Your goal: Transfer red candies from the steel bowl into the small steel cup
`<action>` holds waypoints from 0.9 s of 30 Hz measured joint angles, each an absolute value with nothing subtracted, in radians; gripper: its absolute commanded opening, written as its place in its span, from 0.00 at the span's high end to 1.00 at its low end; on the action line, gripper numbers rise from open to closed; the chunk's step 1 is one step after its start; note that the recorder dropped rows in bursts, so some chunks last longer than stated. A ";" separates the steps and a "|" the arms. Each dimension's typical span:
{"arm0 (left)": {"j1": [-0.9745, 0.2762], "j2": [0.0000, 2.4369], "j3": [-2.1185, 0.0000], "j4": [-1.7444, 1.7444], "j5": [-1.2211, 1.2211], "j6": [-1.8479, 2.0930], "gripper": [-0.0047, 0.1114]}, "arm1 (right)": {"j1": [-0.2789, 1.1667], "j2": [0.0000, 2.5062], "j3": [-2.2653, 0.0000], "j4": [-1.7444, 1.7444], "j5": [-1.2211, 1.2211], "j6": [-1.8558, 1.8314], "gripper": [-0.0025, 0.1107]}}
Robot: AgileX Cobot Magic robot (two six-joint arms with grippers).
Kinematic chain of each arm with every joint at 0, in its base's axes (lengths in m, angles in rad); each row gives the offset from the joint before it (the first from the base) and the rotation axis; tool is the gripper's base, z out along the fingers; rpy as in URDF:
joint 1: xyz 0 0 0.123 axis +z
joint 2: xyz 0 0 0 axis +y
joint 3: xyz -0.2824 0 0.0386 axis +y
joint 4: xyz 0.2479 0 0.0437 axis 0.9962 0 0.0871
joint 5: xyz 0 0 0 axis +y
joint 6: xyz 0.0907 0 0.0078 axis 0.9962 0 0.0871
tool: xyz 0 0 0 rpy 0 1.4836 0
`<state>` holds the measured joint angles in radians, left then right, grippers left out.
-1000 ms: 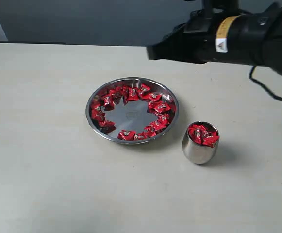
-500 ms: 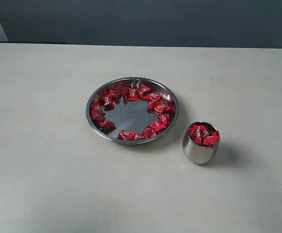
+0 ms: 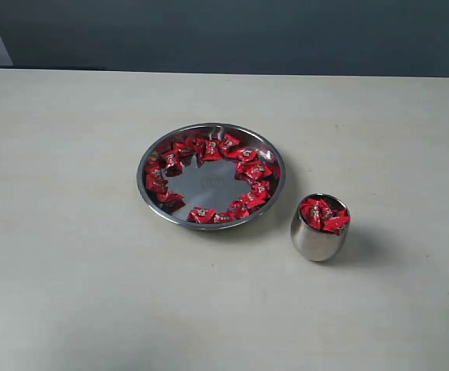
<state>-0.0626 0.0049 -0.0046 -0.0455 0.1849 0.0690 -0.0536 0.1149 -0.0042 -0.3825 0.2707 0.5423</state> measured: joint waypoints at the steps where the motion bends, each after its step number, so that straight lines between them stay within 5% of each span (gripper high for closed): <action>1: -0.063 0.005 -0.005 -0.045 0.185 0.069 0.94 | -0.054 0.102 -0.002 -0.378 0.283 0.521 0.97; 11: -0.063 0.005 -0.005 -0.045 0.185 0.069 0.94 | -0.054 0.019 -0.002 -0.168 0.307 0.140 0.97; 27: -0.063 0.005 -0.005 -0.045 0.185 0.069 0.94 | -0.054 0.007 -0.002 -0.127 0.311 0.105 0.97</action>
<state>-0.0626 0.0049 -0.0046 -0.0455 0.1849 0.0690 -0.0536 0.0065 -0.0018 -0.1271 0.3110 0.1048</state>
